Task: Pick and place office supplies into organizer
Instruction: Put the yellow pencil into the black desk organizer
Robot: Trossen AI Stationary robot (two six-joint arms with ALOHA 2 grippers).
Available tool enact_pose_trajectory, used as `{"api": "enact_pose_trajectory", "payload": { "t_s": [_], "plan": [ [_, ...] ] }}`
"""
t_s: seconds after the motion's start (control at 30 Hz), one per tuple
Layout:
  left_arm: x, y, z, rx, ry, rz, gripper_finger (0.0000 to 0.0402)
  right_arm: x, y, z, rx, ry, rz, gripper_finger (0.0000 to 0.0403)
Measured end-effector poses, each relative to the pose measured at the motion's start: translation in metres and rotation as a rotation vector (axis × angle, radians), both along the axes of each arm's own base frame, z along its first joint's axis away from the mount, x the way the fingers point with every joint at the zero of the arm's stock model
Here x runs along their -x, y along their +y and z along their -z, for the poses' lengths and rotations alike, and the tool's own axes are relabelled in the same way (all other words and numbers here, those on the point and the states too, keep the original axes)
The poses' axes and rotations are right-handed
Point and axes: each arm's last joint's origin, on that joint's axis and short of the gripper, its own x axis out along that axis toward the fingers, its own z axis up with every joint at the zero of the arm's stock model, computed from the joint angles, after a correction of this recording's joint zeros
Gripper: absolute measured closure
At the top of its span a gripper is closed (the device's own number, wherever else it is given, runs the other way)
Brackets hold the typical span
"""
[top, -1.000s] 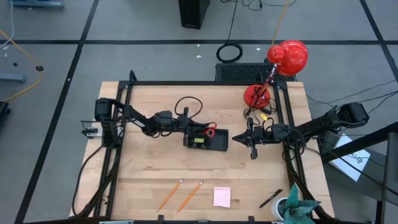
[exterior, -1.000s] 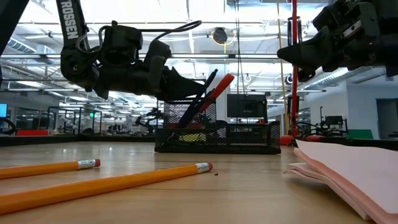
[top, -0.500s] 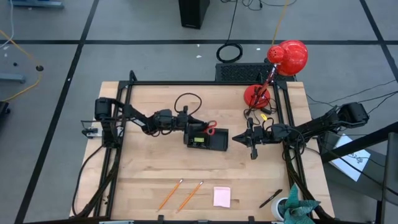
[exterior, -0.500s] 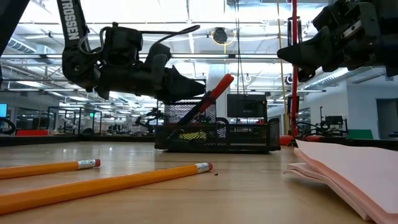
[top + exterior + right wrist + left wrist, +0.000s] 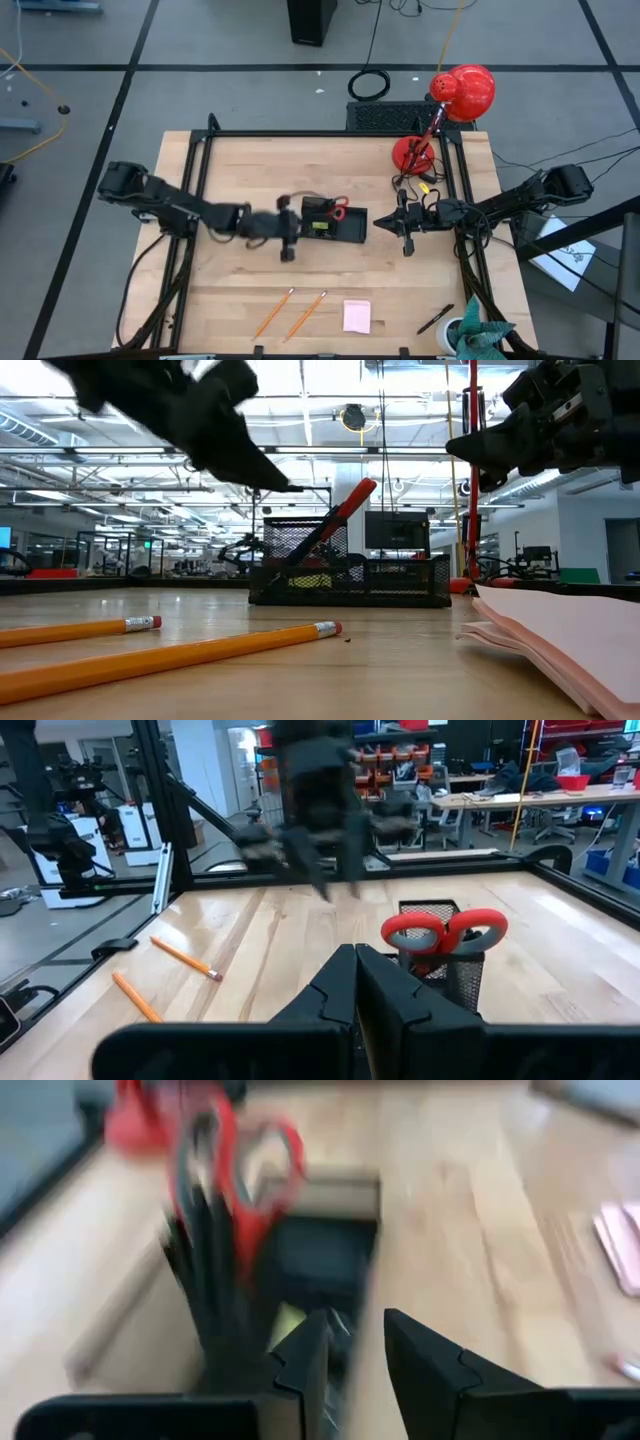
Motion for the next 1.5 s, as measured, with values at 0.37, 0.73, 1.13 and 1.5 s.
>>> {"api": "enact_pose_trajectory", "payload": {
  "t_s": [0.37,0.73,1.13,1.5],
  "plan": [
    [0.009,-0.133,0.020,0.253,0.267,-0.067,0.0278,0.000,0.000,0.000,0.000,0.003,0.000,0.0399],
    [-0.009,-0.182,0.036,0.198,0.523,-0.212,0.0279,0.000,0.000,0.001,-0.017,0.014,0.001,0.0399],
    [-0.028,-0.157,0.047,0.348,0.683,-0.403,0.0255,0.000,0.000,0.002,-0.006,0.016,0.003,0.0399],
    [-0.030,-0.156,0.071,0.317,0.801,-0.385,0.0274,0.000,0.000,0.002,-0.006,0.018,0.001,0.0399]
  ]
}}
